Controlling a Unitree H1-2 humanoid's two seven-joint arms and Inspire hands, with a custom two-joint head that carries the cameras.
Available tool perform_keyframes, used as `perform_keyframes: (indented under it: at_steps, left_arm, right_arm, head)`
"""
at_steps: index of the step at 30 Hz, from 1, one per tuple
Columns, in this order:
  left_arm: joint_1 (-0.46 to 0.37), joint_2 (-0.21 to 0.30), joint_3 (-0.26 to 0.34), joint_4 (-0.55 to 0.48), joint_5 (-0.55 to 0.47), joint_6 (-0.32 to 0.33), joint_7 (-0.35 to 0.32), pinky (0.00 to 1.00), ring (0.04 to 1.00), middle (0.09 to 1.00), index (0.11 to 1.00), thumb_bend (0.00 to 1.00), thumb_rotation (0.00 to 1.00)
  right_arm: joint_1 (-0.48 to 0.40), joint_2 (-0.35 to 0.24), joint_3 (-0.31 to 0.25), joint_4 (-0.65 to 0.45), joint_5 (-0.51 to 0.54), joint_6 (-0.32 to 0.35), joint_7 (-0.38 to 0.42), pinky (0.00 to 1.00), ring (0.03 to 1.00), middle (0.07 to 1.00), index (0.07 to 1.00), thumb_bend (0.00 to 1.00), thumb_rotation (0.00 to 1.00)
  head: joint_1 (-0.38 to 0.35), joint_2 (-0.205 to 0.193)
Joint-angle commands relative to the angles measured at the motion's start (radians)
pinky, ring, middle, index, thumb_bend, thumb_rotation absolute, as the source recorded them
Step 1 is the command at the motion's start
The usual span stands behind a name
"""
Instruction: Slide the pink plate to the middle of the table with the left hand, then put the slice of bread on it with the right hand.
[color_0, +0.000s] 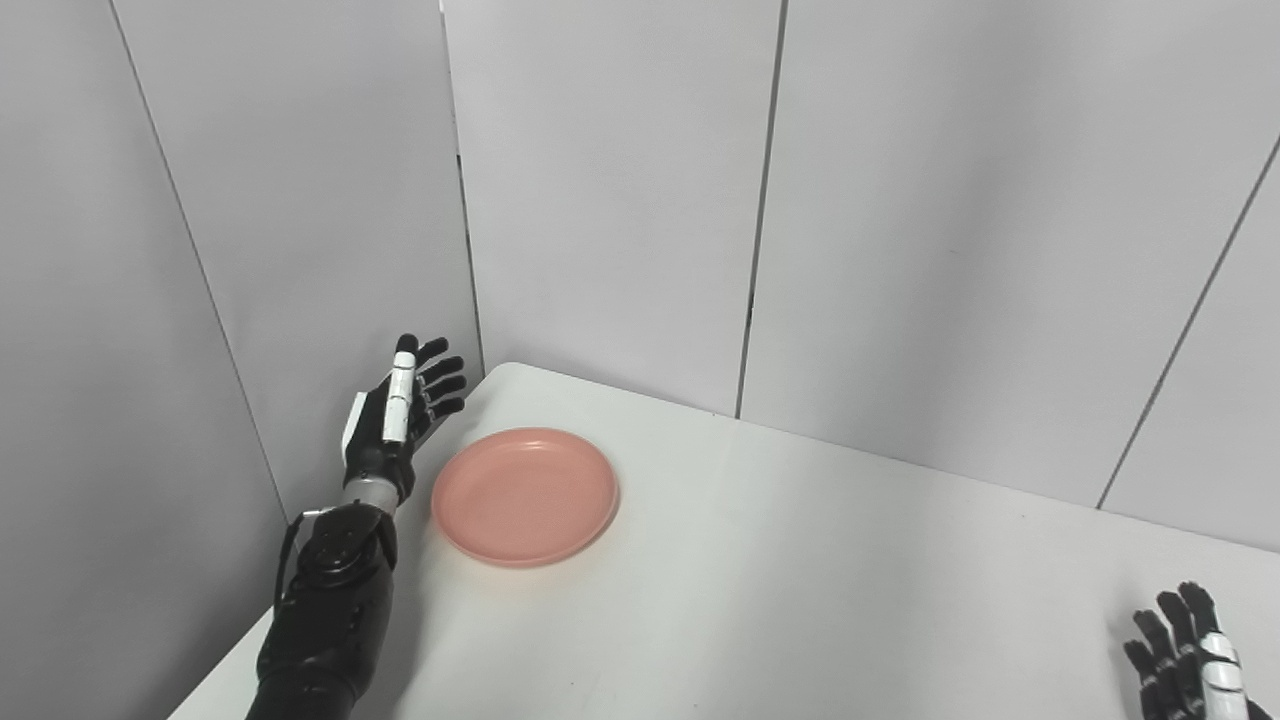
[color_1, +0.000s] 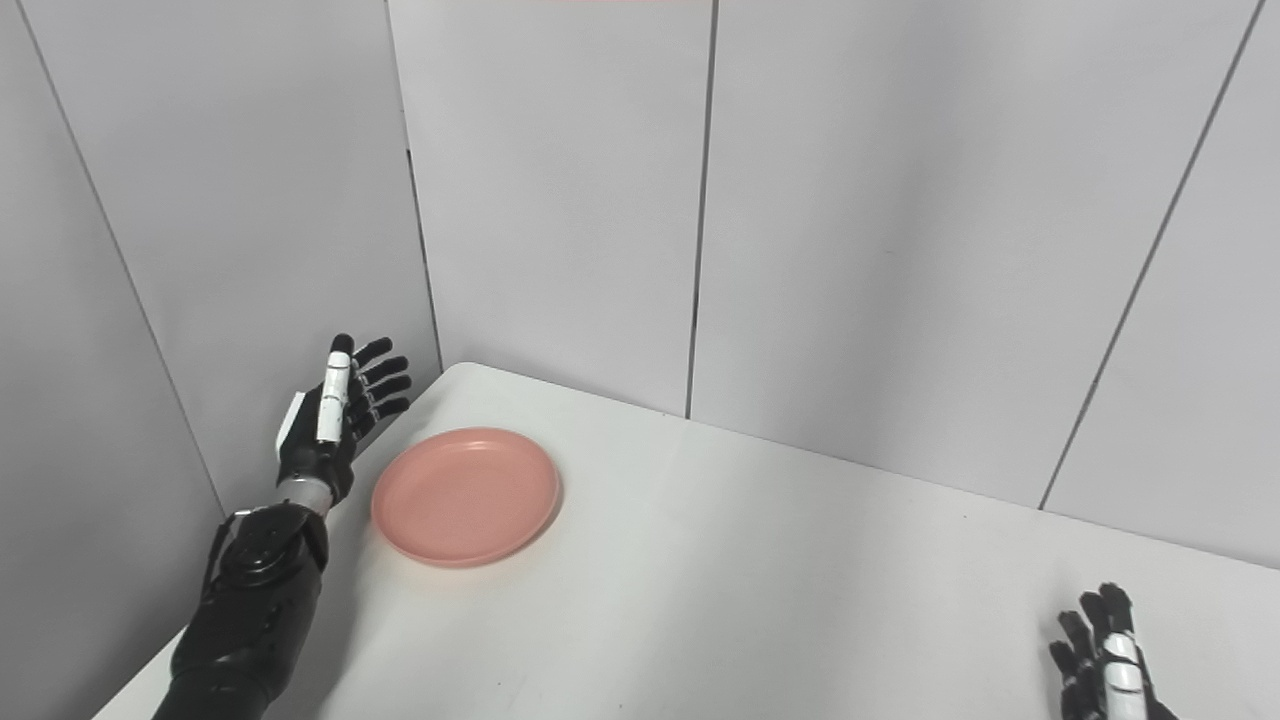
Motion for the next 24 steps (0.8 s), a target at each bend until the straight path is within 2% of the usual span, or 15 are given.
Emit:
perform_keyframes:
  at_steps: [1,9,13,16,24]
  left_arm:
    - [-0.059,0.041,0.0,0.004,-0.006,-0.049,-0.008,0.75,0.774,0.761,0.766,0.78,1.0]
    - [-0.065,0.05,-0.022,0.074,0.004,-0.086,-0.027,0.78,0.794,0.776,0.767,0.81,1.0]
    - [-0.063,0.044,-0.026,0.088,-0.011,-0.089,-0.05,0.81,0.818,0.789,0.773,0.81,1.0]
    - [-0.065,0.041,-0.033,0.12,-0.017,-0.118,-0.078,0.84,0.833,0.8,0.784,0.8,1.0]
    - [-0.066,0.022,-0.037,0.133,-0.027,-0.127,-0.102,0.83,0.831,0.799,0.781,0.77,1.0]
  right_arm:
    - [-0.029,-0.003,-0.001,-0.035,0.011,-0.04,0.01,1.0,0.986,0.993,0.992,0.6,0.88]
    - [-0.027,-0.003,-0.001,-0.039,0.013,-0.036,0.007,1.0,0.985,0.991,0.988,0.61,0.87]
    - [-0.024,-0.003,-0.001,-0.046,0.013,-0.032,0.007,1.0,0.984,0.99,0.987,0.61,0.87]
    - [-0.023,-0.004,0.0,-0.05,0.012,-0.027,0.005,1.0,0.985,0.99,0.987,0.62,0.87]
    - [-0.025,-0.003,-0.001,-0.043,0.009,-0.03,0.003,1.0,0.975,0.984,0.98,0.63,0.86]
  head:
    - [0.0,0.0]
    - [-0.001,0.004]
    - [-0.002,0.007]
    - [-0.001,0.009]
    - [-0.004,0.012]
